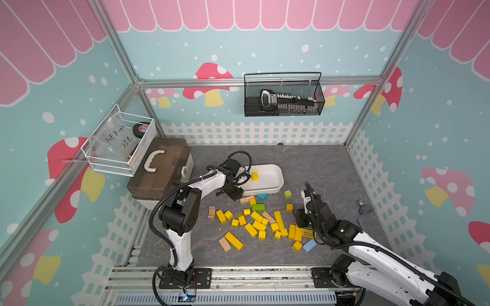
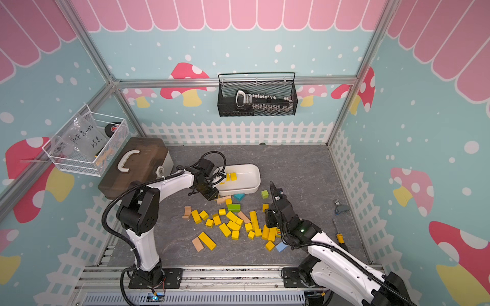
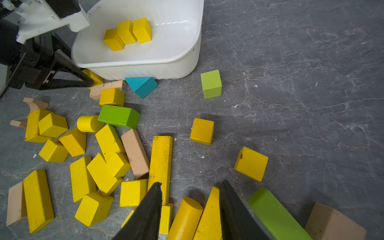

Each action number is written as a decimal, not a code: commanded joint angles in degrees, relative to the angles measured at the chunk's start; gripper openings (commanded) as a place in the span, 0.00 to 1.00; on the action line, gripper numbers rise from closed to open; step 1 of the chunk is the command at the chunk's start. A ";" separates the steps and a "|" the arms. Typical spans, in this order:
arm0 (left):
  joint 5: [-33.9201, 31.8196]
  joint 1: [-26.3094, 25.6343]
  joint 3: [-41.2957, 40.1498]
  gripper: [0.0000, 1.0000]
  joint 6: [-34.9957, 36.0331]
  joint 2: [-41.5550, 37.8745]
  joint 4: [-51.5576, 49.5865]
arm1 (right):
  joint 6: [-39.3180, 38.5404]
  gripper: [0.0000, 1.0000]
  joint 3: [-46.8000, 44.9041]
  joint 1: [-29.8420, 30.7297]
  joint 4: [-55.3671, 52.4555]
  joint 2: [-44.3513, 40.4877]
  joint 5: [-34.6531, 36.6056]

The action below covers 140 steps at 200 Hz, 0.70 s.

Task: Pick out the yellow building blocks
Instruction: Pick up the building block from the center of the board.

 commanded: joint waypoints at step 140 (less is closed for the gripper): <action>-5.17 6.40 5.69 0.57 -6.04 -12.70 -5.47 | 0.55 0.46 -1.96 -1.12 0.76 -2.30 -1.09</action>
